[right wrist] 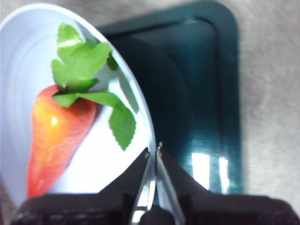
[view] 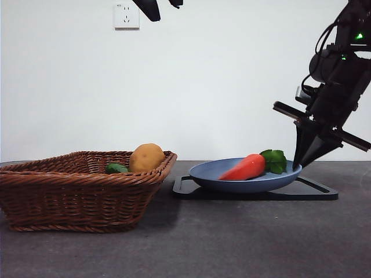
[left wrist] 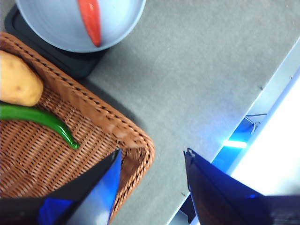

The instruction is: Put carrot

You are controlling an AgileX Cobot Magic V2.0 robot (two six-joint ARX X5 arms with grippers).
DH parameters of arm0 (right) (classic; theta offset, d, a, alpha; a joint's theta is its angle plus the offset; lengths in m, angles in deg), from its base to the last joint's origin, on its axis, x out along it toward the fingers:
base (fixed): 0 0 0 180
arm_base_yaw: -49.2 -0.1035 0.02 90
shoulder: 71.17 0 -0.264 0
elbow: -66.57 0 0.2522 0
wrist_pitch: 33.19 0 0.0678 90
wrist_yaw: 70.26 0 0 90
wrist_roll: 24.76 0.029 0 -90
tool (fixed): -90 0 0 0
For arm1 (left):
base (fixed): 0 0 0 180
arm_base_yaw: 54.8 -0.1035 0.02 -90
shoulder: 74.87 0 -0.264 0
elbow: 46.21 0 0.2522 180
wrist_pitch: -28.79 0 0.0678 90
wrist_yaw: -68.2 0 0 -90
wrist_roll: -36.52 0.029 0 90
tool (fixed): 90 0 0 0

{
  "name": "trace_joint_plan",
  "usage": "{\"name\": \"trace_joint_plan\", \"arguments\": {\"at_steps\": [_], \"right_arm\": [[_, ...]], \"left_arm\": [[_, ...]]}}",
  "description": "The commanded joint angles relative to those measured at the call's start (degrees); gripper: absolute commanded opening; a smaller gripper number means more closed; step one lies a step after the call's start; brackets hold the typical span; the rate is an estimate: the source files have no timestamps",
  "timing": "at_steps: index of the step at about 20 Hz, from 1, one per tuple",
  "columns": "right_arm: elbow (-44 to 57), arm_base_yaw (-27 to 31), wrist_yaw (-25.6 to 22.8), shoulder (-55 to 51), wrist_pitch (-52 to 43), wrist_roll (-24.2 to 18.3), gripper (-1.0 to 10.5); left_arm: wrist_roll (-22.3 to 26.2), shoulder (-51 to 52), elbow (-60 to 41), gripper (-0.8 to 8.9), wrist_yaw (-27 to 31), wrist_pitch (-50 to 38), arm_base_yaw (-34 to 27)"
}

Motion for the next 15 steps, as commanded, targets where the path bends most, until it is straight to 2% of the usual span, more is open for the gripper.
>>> {"name": "trace_joint_plan", "arguments": {"at_steps": [1,3,7,12,15], "right_arm": [[-1.4,0.6,0.5,1.9,0.0,0.1,0.1],[-1.4,0.6,0.5,2.1,0.5,0.0,0.3],[-1.4,0.6,0.5,2.1,0.3,0.0,2.1],[-1.4,1.3,0.5,-0.1,2.8,-0.3,2.3],[-1.4,1.8,0.3,-5.2,9.1,-0.7,2.3]], "left_arm": [[0.5,-0.9,1.2,2.45,0.1,-1.0,0.4],[0.4,-0.9,1.2,2.45,0.1,-1.0,0.5],[0.5,-0.9,1.2,2.45,0.1,-1.0,0.5],[0.8,-1.0,1.2,2.44,0.2,-3.7,0.4],[5.0,-1.0,1.2,2.40,0.3,-8.9,-0.4]]}}
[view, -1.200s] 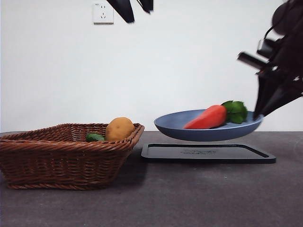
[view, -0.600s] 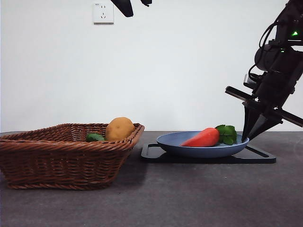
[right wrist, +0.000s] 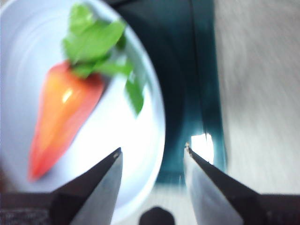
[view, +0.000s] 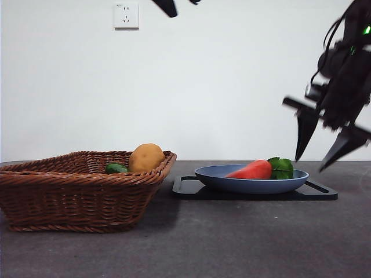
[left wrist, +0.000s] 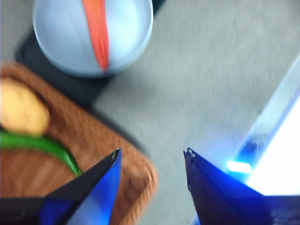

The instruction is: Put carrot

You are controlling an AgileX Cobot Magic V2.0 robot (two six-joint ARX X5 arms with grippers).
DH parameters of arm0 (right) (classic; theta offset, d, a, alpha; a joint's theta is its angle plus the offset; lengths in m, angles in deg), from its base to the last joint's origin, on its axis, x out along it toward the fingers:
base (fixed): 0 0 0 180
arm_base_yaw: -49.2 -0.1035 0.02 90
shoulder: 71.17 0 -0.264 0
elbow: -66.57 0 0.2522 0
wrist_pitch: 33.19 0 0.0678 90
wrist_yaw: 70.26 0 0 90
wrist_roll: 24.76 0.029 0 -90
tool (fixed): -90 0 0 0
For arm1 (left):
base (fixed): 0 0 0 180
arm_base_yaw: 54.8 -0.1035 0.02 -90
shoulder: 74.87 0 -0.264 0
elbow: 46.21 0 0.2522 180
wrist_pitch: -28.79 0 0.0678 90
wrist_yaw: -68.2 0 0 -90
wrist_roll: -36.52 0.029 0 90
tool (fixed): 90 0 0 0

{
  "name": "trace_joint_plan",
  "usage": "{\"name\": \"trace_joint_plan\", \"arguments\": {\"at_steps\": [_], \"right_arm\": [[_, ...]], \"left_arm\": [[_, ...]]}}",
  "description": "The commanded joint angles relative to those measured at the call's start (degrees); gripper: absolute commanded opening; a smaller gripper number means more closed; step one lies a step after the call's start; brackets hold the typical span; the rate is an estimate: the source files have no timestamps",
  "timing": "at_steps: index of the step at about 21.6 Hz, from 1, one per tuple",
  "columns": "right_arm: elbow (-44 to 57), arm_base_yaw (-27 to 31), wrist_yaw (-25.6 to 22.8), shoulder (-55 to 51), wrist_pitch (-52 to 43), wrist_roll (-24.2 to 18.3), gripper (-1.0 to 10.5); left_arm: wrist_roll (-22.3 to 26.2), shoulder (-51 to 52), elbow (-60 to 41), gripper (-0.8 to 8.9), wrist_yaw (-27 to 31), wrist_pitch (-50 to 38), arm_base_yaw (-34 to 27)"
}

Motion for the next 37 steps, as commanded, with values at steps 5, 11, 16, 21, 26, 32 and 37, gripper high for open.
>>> {"name": "trace_joint_plan", "arguments": {"at_steps": [5,11,16,21,26,32,37], "right_arm": [[-1.4,-1.5,-0.7,-12.8,14.3,-6.3,0.5],[-0.2,-10.4,-18.4,-27.8,17.2,-7.3,0.1],[6.8,-17.9,-21.6,-42.1,9.1,-7.3,0.1],[21.1,-22.6,-26.0,-55.1,-5.2,-7.9,0.1],[35.8,-22.9,-26.0,-63.3,-16.2,-8.2,0.1],[40.9,-22.9,-25.9,-66.0,-19.9,-8.2,0.1],[41.0,-22.9,-25.9,-67.4,-21.6,-8.2,0.1]], "left_arm": [[10.1,-1.1,1.2,0.24,5.1,-16.1,-2.4],[7.5,-1.1,1.2,0.06,2.5,-21.3,-8.3],[6.2,-1.0,1.1,0.06,-2.1,-17.8,-17.2],[6.4,1.9,1.0,0.06,-4.9,-16.6,-23.2],[7.7,8.2,0.6,0.06,-4.9,-15.9,-25.2],[7.4,22.1,-15.4,0.06,-4.5,-25.6,-26.9],[5.0,34.3,-31.3,0.06,-4.4,-31.6,-29.1]]}}
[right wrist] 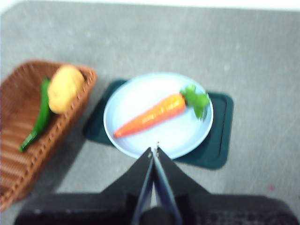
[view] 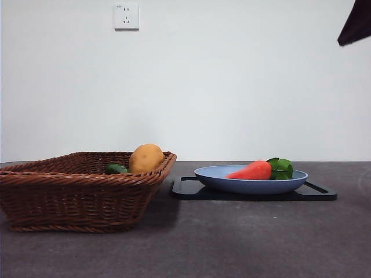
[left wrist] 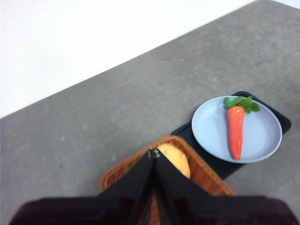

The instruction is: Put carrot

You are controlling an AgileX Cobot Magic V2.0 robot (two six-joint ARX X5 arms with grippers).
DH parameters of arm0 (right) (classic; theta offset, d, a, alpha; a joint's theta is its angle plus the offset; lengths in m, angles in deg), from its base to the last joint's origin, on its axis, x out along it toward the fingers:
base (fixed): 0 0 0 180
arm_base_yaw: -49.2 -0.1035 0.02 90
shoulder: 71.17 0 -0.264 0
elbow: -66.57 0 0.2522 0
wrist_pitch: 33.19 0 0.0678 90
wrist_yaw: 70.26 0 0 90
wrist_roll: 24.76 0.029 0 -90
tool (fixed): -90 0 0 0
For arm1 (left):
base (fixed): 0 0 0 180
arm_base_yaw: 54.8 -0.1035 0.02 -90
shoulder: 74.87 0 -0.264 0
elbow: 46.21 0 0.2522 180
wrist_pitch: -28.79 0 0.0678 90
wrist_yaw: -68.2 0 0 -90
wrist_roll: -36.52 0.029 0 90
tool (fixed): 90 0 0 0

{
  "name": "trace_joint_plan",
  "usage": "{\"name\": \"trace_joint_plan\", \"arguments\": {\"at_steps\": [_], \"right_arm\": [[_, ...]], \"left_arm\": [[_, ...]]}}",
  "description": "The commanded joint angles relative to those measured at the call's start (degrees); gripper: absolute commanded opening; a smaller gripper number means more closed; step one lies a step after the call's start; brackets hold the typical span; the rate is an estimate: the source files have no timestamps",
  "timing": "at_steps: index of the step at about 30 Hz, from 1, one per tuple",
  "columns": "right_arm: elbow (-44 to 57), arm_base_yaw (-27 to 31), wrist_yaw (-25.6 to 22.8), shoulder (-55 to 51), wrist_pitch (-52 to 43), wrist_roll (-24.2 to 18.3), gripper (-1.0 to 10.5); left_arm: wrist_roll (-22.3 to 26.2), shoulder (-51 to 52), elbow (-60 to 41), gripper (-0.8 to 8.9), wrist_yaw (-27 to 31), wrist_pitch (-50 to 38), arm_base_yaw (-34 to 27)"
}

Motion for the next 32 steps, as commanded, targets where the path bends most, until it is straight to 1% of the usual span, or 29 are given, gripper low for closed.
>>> {"name": "trace_joint_plan", "arguments": {"at_steps": [1,5,8,11,14,17,21,32], "right_arm": [[-0.4,-0.5,-0.2,-0.5,-1.7,-0.6,0.1],[2.5,-0.5,-0.2,-4.1,-7.1,-0.9,0.1],[6.2,-0.5,-0.2,-7.7,-10.3,-1.0,0.1],[10.3,-0.5,-0.2,-12.2,-12.6,-1.1,0.1],[13.3,-0.5,-0.2,-16.6,-12.9,-1.1,0.1],[14.0,-0.4,-0.5,-18.1,-12.6,-1.1,0.1],[14.0,-0.3,-3.5,-17.8,-12.9,-0.9,0.1],[14.0,-0.3,-3.3,-17.6,-12.9,-0.9,0.1]], "left_arm": [[-1.7,5.8,-7.6,0.06,0.2,-3.0,-0.9],[-4.7,16.4,-19.7,0.06,0.2,-8.4,-1.8],[-6.6,23.2,-27.3,0.06,1.8,-11.5,-1.8],[-8.4,29.6,-32.9,0.06,2.1,-13.2,-1.8],[-9.7,34.9,-36.4,0.06,2.2,-13.7,-1.8],[-9.6,37.6,-37.7,0.06,1.9,-12.6,-1.8],[-10.9,37.7,-37.7,0.06,1.4,-9.8,-1.8],[-10.9,37.6,-37.7,0.06,1.4,-9.8,-1.8]]}}
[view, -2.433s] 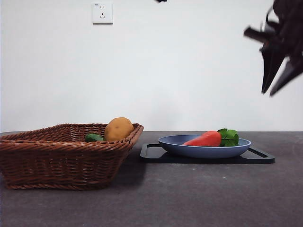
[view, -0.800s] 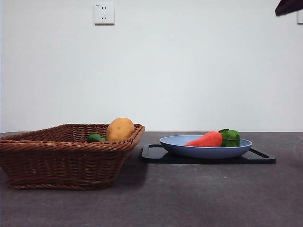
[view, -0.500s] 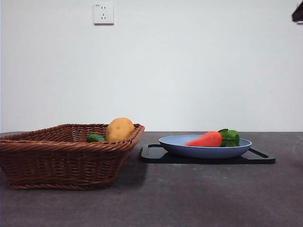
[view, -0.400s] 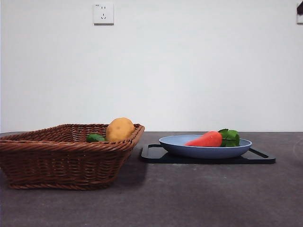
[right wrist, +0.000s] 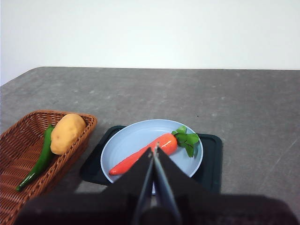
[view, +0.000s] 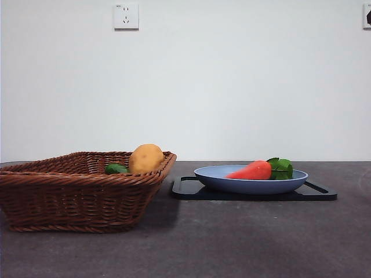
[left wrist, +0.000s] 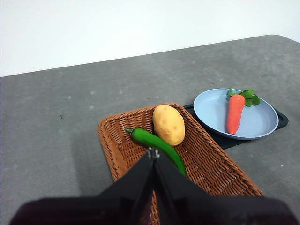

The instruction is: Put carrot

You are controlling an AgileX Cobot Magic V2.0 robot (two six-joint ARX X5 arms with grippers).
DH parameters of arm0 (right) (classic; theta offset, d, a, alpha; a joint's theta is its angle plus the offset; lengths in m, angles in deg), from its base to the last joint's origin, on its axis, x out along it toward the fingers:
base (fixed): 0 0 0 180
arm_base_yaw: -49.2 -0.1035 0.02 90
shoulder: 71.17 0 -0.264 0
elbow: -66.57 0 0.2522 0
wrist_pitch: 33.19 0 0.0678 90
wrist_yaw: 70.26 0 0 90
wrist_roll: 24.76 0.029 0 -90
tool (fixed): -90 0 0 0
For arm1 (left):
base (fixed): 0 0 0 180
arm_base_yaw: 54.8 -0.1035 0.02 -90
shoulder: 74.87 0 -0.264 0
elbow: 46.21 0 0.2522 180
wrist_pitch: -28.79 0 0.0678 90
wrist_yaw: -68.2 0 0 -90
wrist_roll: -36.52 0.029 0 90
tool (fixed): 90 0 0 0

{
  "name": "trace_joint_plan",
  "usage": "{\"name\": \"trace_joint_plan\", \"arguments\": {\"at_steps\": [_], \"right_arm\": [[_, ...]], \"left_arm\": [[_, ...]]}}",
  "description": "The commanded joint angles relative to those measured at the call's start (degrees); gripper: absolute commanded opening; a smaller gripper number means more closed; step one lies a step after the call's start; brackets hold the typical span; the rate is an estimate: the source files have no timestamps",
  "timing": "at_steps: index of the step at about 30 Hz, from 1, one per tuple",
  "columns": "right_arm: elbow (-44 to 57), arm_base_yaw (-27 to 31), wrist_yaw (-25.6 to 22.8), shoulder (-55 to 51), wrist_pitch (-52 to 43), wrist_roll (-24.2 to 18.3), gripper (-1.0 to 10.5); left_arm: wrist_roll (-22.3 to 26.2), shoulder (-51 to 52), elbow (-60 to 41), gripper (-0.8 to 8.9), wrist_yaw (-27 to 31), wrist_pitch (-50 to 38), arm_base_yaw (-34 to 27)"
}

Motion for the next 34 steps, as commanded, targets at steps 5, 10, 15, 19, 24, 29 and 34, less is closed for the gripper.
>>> {"name": "trace_joint_plan", "arguments": {"at_steps": [5,10,15,19,24,29,34], "right_arm": [[-0.3,-0.2,-0.3,0.1,-0.5,0.0,0.1],[-0.3,-0.2,-0.3,0.1,-0.5,0.0,0.1],[-0.3,-0.2,-0.3,0.1,-0.5,0.0,0.1],[-0.3,-0.2,-0.3,0.1,-0.5,0.0,0.1],[-0.3,-0.2,-0.3,0.1,-0.5,0.0,0.1],[-0.3,-0.2,-0.2,0.1,-0.4,-0.1,0.1],[-0.3,-0.2,-0.2,0.1,-0.5,0.0,0.1]], "left_arm": [[-0.5,0.1,0.3,0.06,-0.1,-0.7,0.1],[1.9,3.4,0.0,0.06,0.2,0.3,-1.4],[2.9,12.2,-5.7,0.06,0.2,-1.8,-8.3],[2.9,19.4,-14.3,0.06,0.1,-7.3,-14.5],[0.8,23.4,-22.6,0.06,-0.1,-9.8,-19.7],[0.0,23.4,-27.8,0.06,-0.2,-11.5,-21.2],[-0.3,23.4,-32.2,0.06,-0.1,-13.9,-21.2]]}}
